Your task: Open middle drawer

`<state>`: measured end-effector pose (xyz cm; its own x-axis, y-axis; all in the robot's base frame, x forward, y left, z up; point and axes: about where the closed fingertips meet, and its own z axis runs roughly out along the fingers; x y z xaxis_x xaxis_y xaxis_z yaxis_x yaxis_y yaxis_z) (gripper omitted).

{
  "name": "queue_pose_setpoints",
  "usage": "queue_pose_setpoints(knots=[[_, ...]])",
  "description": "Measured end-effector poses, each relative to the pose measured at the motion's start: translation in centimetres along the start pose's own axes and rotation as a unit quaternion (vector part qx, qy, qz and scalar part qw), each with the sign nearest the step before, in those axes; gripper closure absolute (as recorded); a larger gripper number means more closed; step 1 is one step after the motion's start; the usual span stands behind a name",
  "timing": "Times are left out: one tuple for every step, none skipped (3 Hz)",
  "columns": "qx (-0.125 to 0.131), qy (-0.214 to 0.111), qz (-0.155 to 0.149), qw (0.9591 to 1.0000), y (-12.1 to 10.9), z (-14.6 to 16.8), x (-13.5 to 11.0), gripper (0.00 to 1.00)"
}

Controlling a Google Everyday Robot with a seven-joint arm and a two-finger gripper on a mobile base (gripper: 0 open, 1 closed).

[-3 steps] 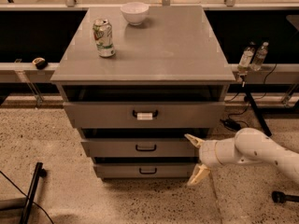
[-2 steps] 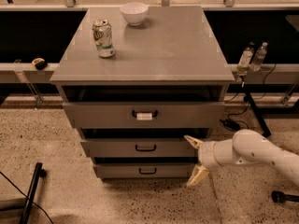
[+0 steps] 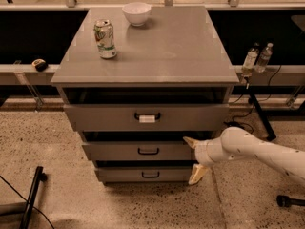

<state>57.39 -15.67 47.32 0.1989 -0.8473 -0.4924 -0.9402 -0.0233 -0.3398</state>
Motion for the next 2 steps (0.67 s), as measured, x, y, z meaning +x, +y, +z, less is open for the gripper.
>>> queue_pose_setpoints(knots=[[-0.001,0.013,-0.011,0.9999,-1.7,1.3,1.2,0.0],[-0.014,0.028,-0.009,0.9995,-3.3,2.9,3.1,0.0]])
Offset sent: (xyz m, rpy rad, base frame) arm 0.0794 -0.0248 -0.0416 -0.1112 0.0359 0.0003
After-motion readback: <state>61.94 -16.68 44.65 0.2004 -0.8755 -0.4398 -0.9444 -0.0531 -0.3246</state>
